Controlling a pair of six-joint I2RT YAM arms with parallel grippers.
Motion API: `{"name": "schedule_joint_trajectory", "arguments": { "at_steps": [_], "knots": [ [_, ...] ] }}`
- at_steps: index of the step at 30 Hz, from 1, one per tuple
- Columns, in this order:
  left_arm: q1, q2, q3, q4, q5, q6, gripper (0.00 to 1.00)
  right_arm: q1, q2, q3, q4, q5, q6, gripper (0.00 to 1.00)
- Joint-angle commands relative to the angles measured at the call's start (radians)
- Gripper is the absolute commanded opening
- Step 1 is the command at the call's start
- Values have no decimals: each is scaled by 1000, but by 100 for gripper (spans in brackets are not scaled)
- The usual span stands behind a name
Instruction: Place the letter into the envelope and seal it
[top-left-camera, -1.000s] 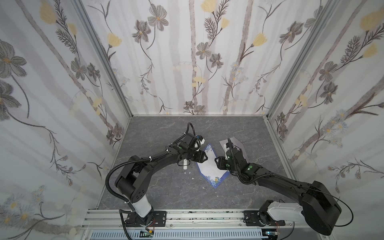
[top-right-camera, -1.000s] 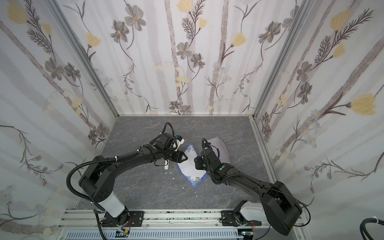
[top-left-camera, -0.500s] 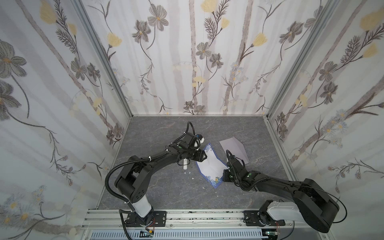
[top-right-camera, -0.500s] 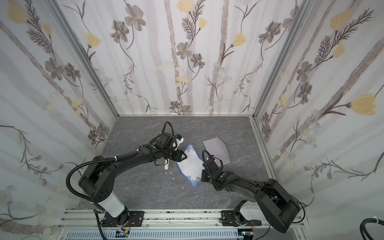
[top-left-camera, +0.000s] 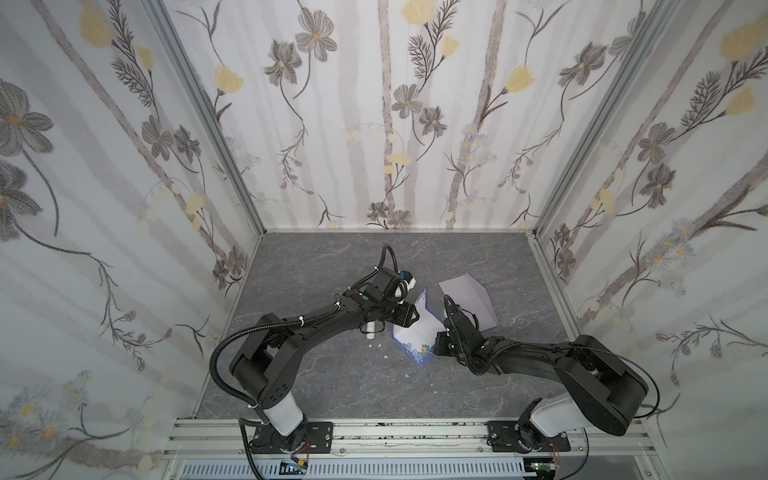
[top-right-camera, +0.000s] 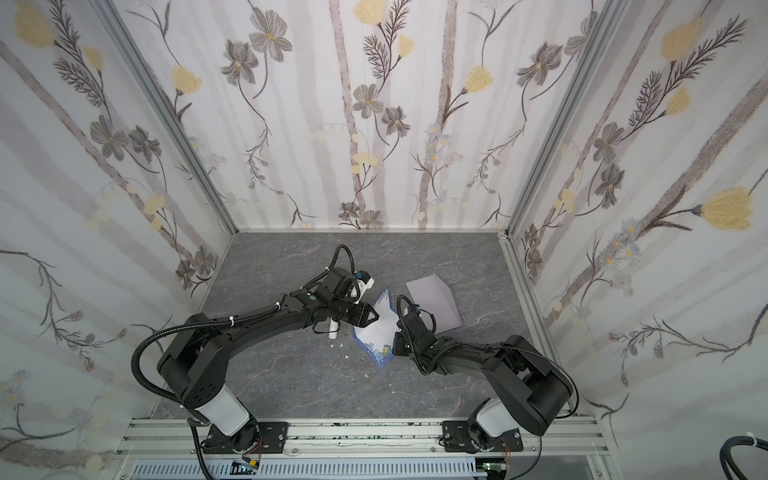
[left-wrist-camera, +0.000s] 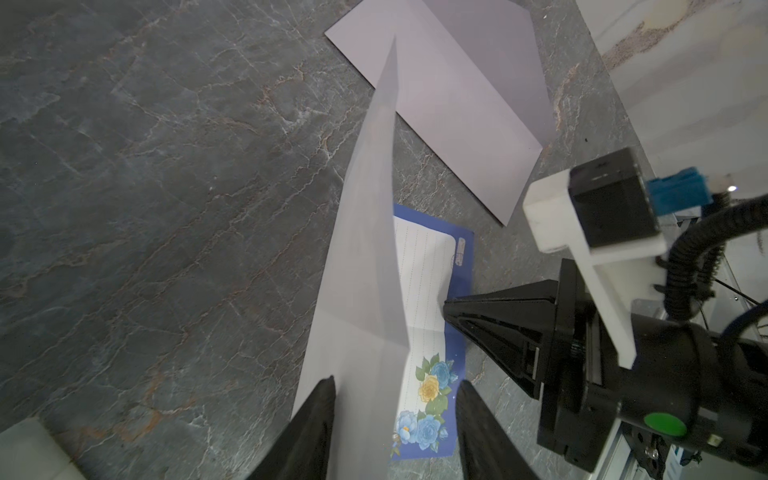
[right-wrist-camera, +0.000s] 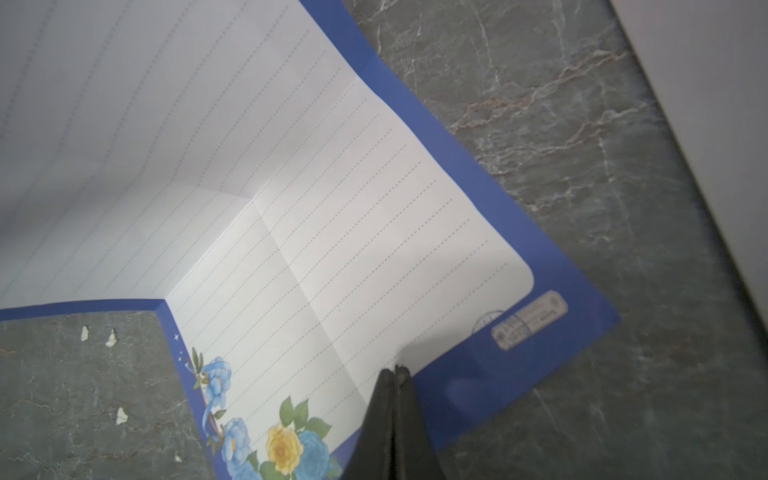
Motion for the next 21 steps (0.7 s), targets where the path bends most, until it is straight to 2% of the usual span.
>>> {"name": "schedule_joint_trajectory", "arguments": {
  "at_steps": [1, 5, 17, 21],
  "knots": [
    [-9, -10, 2, 1, -20, -2, 49, -1, 25, 14, -23, -21, -9, 0],
    [-19, -10, -6, -1, -35, -8, 49, -14, 19, 17, -4, -49, -11, 1],
    [-55, -13, -25, -6, -96, -9, 48, -40, -48, -1, 85, -107, 5, 13],
    [-61, -17, -31, -9, -114, -9, 48, -52, -48, 1, 90, -125, 16, 13]
  ]
}}
